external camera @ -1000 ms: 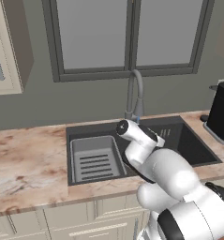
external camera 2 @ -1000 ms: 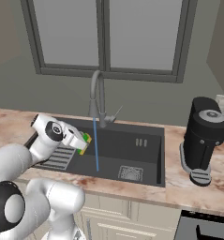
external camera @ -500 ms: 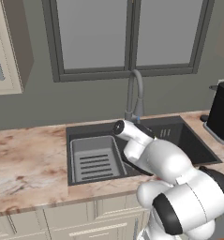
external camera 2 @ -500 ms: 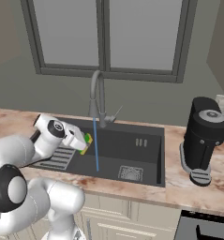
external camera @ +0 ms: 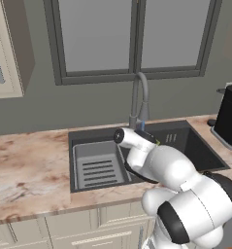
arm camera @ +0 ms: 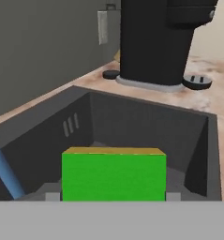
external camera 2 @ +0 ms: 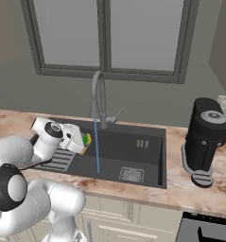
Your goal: Soak the sponge with water for a few seconds and then drop it inside the sink.
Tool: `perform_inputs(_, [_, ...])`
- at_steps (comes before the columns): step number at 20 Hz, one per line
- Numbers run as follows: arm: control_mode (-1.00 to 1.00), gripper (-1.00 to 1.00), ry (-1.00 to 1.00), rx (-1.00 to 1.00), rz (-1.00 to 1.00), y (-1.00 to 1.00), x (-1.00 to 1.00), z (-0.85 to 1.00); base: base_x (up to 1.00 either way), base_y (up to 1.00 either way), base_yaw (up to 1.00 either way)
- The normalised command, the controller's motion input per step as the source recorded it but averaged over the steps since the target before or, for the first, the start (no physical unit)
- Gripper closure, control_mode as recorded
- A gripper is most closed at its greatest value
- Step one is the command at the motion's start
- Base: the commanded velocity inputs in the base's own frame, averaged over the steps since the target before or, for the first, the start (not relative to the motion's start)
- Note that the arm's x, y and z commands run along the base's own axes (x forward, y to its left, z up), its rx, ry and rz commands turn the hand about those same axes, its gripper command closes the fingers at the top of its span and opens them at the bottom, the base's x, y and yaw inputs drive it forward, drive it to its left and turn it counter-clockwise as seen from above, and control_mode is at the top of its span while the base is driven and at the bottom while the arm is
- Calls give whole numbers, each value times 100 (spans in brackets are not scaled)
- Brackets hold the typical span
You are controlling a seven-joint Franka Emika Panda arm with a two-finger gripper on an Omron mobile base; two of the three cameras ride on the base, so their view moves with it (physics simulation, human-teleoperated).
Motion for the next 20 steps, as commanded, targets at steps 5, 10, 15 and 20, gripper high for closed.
perform_inputs(5, [-100, 100, 0, 0, 0, 0, 1, 0, 0, 0, 0])
perform_inputs(10, [-100, 100, 8, 0, 0, -3, 9, 0, 0, 0, 0])
perform_inputs(15, [-100, 100, 13, 0, 0, 0, 6, 0, 0, 0, 0])
perform_inputs(20, [-100, 100, 3, 0, 0, 0, 5, -4, 0, 0, 0])
